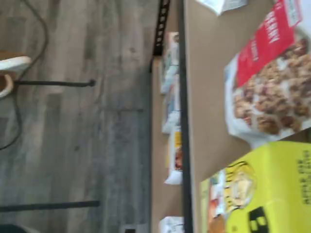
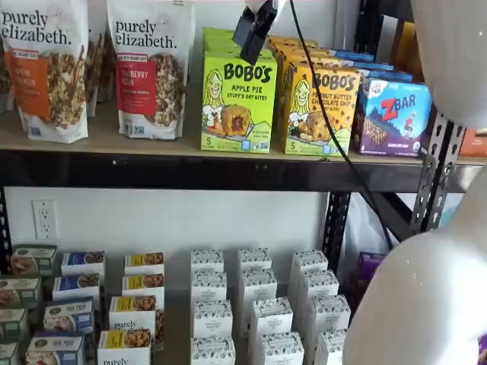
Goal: Pick the green box on the top shelf, the fourth from the left
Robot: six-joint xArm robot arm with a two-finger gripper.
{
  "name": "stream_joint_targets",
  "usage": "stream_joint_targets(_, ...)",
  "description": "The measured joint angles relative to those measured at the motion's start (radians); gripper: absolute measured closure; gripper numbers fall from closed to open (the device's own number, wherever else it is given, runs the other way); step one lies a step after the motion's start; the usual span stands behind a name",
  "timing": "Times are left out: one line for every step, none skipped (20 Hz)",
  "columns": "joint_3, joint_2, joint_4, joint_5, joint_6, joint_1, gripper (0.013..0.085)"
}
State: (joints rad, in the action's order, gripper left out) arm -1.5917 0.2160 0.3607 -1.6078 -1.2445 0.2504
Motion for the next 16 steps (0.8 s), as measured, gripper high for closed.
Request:
stream_joint_targets(0.006, 0.002, -0.002, 0.024, -0.002, -0.001, 0.013)
stream_joint_targets(0.007, 0.0, -0.005, 0.037, -0.003, -0.001, 0.013)
stream_joint_targets(0.005, -0.004, -0.009, 0.048, -0.005, -0.002, 0.013)
stream_joint_targets(0.002, -0.009, -0.014, 0.057, -0.007, -0.002, 0.013)
stream_joint_targets(0.0, -0.014, -0.02, 0.067, -0.009, -0.003, 0.013)
stream_joint_targets(-0.005, -0.021, -0.025, 0.073, -0.012, -0.005, 0.013)
stream_joint_targets(-0.009, -0.027, -0.03, 0.08, -0.015, -0.007, 0.013)
stream_joint_targets(-0.012, -0.033, -0.034, 0.085, -0.018, -0.009, 0.013)
stream_joint_targets(-0.018, -0.041, -0.041, 0.088, -0.022, -0.012, 0.013)
stream_joint_targets(-0.026, -0.05, -0.049, 0.085, -0.026, -0.014, 0.013)
stream_joint_targets(-0.034, -0.061, -0.06, 0.082, -0.031, -0.017, 0.013)
stream_joint_targets(-0.039, -0.069, -0.068, 0.08, -0.036, -0.02, 0.013)
stream_joint_targets(-0.043, -0.076, -0.075, 0.076, -0.04, -0.022, 0.013)
stream_joint_targets(-0.053, -0.087, -0.084, 0.064, -0.046, -0.026, 0.013)
stream_joint_targets(-0.066, -0.1, -0.092, 0.046, -0.051, -0.029, 0.013)
stream_joint_targets(-0.079, -0.112, -0.096, 0.027, -0.055, -0.032, 0.013)
